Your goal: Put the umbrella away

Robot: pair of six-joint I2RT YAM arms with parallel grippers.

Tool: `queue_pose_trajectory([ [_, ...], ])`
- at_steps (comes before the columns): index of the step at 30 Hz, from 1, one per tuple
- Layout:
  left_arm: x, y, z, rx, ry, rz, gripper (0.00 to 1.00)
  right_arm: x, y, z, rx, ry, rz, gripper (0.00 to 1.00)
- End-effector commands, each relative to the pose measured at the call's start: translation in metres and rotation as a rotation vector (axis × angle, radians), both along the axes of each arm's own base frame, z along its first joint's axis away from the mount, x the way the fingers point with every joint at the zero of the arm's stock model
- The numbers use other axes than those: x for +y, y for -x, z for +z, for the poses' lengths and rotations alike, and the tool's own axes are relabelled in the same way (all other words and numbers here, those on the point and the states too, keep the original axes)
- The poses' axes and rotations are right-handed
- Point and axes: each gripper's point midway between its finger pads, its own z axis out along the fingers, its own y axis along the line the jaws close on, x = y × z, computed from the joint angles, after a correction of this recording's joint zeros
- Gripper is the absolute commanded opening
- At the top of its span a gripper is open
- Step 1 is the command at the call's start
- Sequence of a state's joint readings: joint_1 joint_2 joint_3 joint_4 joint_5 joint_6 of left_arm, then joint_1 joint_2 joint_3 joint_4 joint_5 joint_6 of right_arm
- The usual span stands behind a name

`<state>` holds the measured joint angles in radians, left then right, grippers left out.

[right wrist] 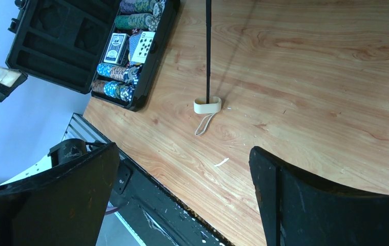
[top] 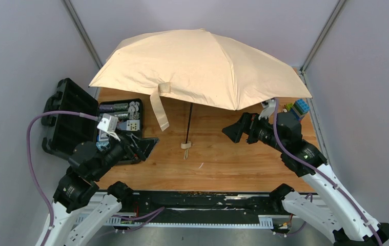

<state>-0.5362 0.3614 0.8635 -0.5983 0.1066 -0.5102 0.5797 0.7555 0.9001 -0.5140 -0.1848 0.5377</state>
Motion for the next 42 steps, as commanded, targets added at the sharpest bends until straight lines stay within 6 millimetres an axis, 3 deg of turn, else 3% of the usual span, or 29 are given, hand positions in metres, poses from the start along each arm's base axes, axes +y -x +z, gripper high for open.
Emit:
queue_pose_trajectory([
  [1,0.007,0.0,0.007,-0.032,-0.009,0.027,1.0,0.0,-0.004,0.013,-0.037,-0.041,-0.025,1.0],
  [8,0.014,-0.005,-0.001,-0.014,-0.039,0.074,1.0,0.004,-0.012,0.008,-0.017,-0.063,-0.047,1.0],
  [13,0.02,-0.014,-0.018,0.033,-0.049,0.133,1.0,0.025,-0.026,-0.02,-0.006,-0.06,-0.012,0.97],
  [17,0.02,-0.018,-0.032,0.051,-0.061,0.148,1.0,0.053,-0.038,-0.053,-0.025,-0.068,0.018,0.89],
  [18,0.02,-0.019,-0.036,0.052,-0.065,0.148,1.0,0.063,-0.045,-0.048,-0.076,-0.093,0.022,0.86],
  [23,0.022,-0.021,-0.047,0.05,-0.093,0.153,1.0,0.11,-0.076,-0.06,-0.167,-0.1,0.006,0.72],
  [28,0.022,-0.016,-0.052,0.052,-0.1,0.141,1.0,0.149,-0.117,-0.069,-0.2,-0.085,-0.022,0.65],
  [32,0.025,-0.012,-0.051,0.049,-0.087,0.146,1.0,0.159,-0.146,-0.082,-0.222,-0.021,-0.077,0.63],
  [35,0.027,-0.008,-0.052,0.047,-0.078,0.145,0.99,0.162,-0.161,-0.096,-0.213,0.023,-0.116,0.54],
  [41,0.028,-0.006,-0.05,0.055,-0.065,0.148,0.95,0.171,-0.172,-0.113,-0.211,0.059,-0.106,0.38],
  [42,0.027,-0.006,-0.049,0.057,-0.059,0.146,0.95,0.172,-0.172,-0.113,-0.219,0.062,-0.104,0.31],
])
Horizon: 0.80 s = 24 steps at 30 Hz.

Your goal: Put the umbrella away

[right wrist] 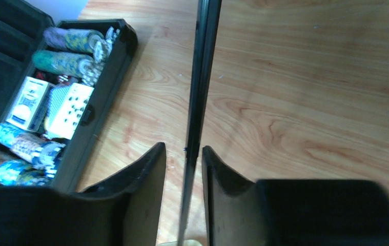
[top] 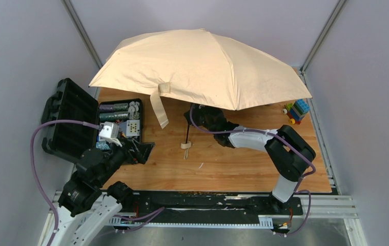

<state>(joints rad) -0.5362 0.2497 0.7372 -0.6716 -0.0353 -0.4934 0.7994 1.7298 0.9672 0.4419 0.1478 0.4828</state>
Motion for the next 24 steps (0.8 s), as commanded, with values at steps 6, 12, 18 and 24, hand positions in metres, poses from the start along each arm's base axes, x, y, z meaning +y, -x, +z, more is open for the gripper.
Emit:
queue_pose_trajectory([
  [6,-0.008,-0.008,0.009,0.051,0.033,0.009,0.88,-0.001,-0.011,0.081,-0.212,-0.06,0.018,0.0],
  [12,-0.027,-0.019,0.03,0.081,0.089,-0.034,0.87,-0.016,0.021,0.173,-0.33,-0.147,0.091,0.0],
  [18,-0.052,-0.031,0.078,-0.032,0.259,-0.107,0.88,-0.037,0.051,0.22,-0.347,-0.273,0.103,0.0],
  [24,-0.079,-0.042,0.117,-0.178,0.435,-0.217,0.92,-0.043,0.081,0.244,-0.321,-0.429,0.165,0.0],
])
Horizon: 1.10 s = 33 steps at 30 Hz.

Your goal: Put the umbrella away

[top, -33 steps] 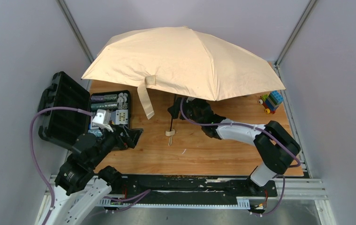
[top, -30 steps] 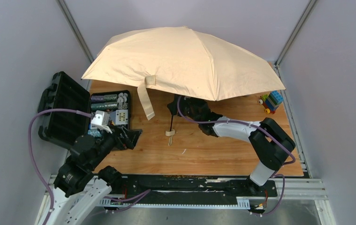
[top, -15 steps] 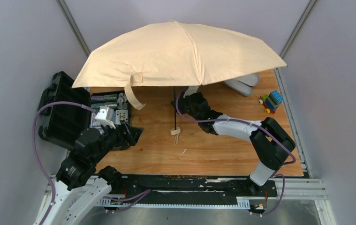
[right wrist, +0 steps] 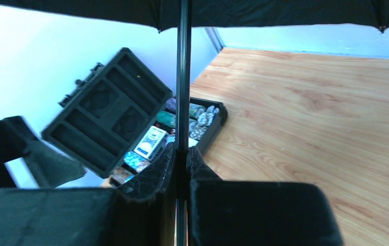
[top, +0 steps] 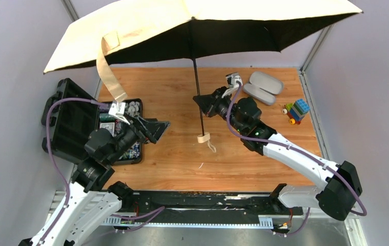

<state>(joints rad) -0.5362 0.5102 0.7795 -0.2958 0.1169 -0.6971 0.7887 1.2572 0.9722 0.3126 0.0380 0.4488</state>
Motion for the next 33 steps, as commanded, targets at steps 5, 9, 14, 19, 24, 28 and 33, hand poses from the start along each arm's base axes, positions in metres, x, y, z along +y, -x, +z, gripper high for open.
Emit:
queue_pose_trajectory([
  [5,-0.031,-0.023,0.08,-0.217,0.26,-0.086,0.96,-0.001,0.052,0.067,-0.044,-0.288,0.198,0.0],
  [9,-0.047,-0.033,0.1,-0.262,0.334,-0.14,0.99,0.004,0.074,0.071,-0.049,-0.304,0.291,0.0],
  [14,-0.059,-0.053,0.109,-0.28,0.357,-0.145,0.99,0.004,0.101,0.069,-0.039,-0.366,0.394,0.0],
  [19,-0.065,-0.066,0.125,-0.319,0.391,-0.145,0.92,0.007,0.123,0.063,-0.016,-0.378,0.458,0.0],
  [24,-0.079,-0.077,0.122,-0.297,0.419,-0.184,0.68,0.01,0.136,0.051,0.017,-0.371,0.497,0.0],
  [28,-0.078,-0.081,0.113,-0.27,0.419,-0.168,0.24,0.009,0.134,0.028,0.072,-0.304,0.472,0.0],
  [33,-0.07,-0.083,0.109,-0.251,0.361,-0.112,0.0,0.01,0.132,-0.005,0.15,-0.162,0.427,0.3],
])
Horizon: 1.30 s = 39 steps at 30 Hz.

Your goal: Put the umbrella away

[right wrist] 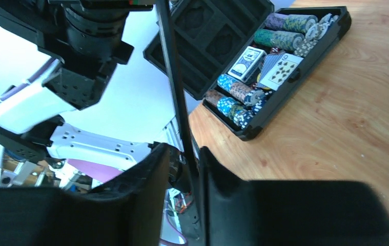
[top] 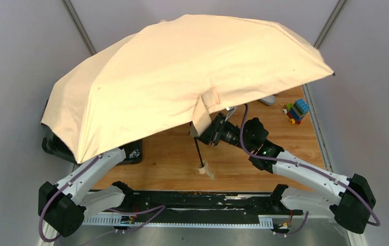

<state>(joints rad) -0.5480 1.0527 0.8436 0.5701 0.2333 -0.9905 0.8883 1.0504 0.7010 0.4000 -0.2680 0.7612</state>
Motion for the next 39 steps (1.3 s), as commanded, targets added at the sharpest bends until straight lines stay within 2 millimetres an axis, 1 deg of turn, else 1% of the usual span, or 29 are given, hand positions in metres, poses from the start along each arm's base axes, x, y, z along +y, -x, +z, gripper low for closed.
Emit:
queue_pose_trajectory([
  [1,0.017,0.0,0.021,-0.083,-0.043,0.089,0.0,-0.006,0.009,0.015,-0.072,0.035,-0.009,0.36],
  [3,0.021,-0.002,0.018,-0.06,-0.071,0.114,0.0,-0.004,0.011,0.001,-0.058,0.096,-0.015,0.45],
  [5,0.025,-0.005,0.015,-0.032,-0.087,0.139,0.0,-0.002,0.012,-0.007,-0.054,0.127,-0.021,0.48],
  [7,0.027,-0.005,0.013,-0.011,-0.081,0.15,0.0,0.003,0.014,-0.011,-0.068,0.129,-0.019,0.52],
  [10,0.027,-0.004,0.016,0.016,-0.046,0.14,0.0,0.014,0.014,-0.015,-0.101,0.138,-0.022,0.62],
  [11,0.027,-0.004,0.018,0.021,-0.039,0.135,0.0,0.018,0.012,-0.021,-0.11,0.163,-0.03,0.64],
  [13,0.026,-0.002,0.022,0.025,-0.031,0.126,0.0,0.025,0.008,-0.029,-0.117,0.204,-0.037,0.65],
  [15,0.026,0.0,0.025,0.031,-0.024,0.119,0.0,0.031,0.005,-0.034,-0.119,0.222,-0.046,0.63],
  [16,0.026,0.001,0.027,0.03,-0.02,0.115,0.0,0.033,0.003,-0.036,-0.117,0.225,-0.054,0.61],
  [17,0.026,0.002,0.03,0.028,-0.016,0.109,0.0,0.035,0.001,-0.038,-0.107,0.227,-0.063,0.49],
  [18,0.026,0.003,0.032,0.024,-0.015,0.104,0.0,0.034,-0.001,-0.037,-0.097,0.221,-0.076,0.28],
  [19,0.025,0.005,0.034,0.016,-0.019,0.1,0.0,0.033,-0.001,-0.032,-0.099,0.201,-0.079,0.12],
  [20,0.025,0.006,0.034,0.005,-0.036,0.1,0.03,0.032,0.002,-0.027,-0.106,0.171,-0.076,0.02],
  [21,0.027,0.006,0.035,-0.004,-0.059,0.116,0.13,0.029,0.005,-0.019,-0.11,0.134,-0.076,0.0],
  [22,0.031,0.004,0.035,-0.019,-0.102,0.148,0.26,0.026,0.01,-0.007,-0.113,0.09,-0.071,0.0],
  [24,0.04,-0.001,0.038,-0.016,-0.122,0.211,0.54,0.021,0.02,0.009,-0.132,0.038,-0.048,0.0],
  [25,0.045,-0.004,0.041,0.009,-0.097,0.237,0.62,0.019,0.025,0.015,-0.136,0.021,-0.042,0.0],
  [26,0.049,-0.006,0.05,0.022,-0.052,0.252,0.68,0.017,0.029,0.019,-0.136,0.007,-0.032,0.0],
  [28,0.05,-0.006,0.066,0.004,0.037,0.248,0.75,0.014,0.037,0.025,-0.127,-0.018,-0.014,0.0],
  [29,0.049,-0.007,0.071,-0.008,0.07,0.242,0.77,0.012,0.04,0.027,-0.119,-0.032,-0.009,0.0],
  [31,0.056,-0.013,0.078,-0.015,0.158,0.274,0.82,0.008,0.045,0.035,-0.113,-0.068,0.004,0.0],
  [34,0.061,-0.017,0.086,-0.055,0.291,0.277,0.86,0.005,0.05,0.041,-0.105,-0.094,0.018,0.0],
  [35,0.059,-0.021,0.084,-0.056,0.303,0.276,0.88,0.005,0.052,0.042,-0.104,-0.098,0.023,0.0],
  [37,0.057,-0.023,0.093,-0.101,0.354,0.257,0.89,0.003,0.054,0.045,-0.097,-0.116,0.029,0.0],
  [39,0.054,-0.03,0.093,-0.118,0.398,0.247,0.89,0.002,0.058,0.048,-0.1,-0.136,0.045,0.0],
])
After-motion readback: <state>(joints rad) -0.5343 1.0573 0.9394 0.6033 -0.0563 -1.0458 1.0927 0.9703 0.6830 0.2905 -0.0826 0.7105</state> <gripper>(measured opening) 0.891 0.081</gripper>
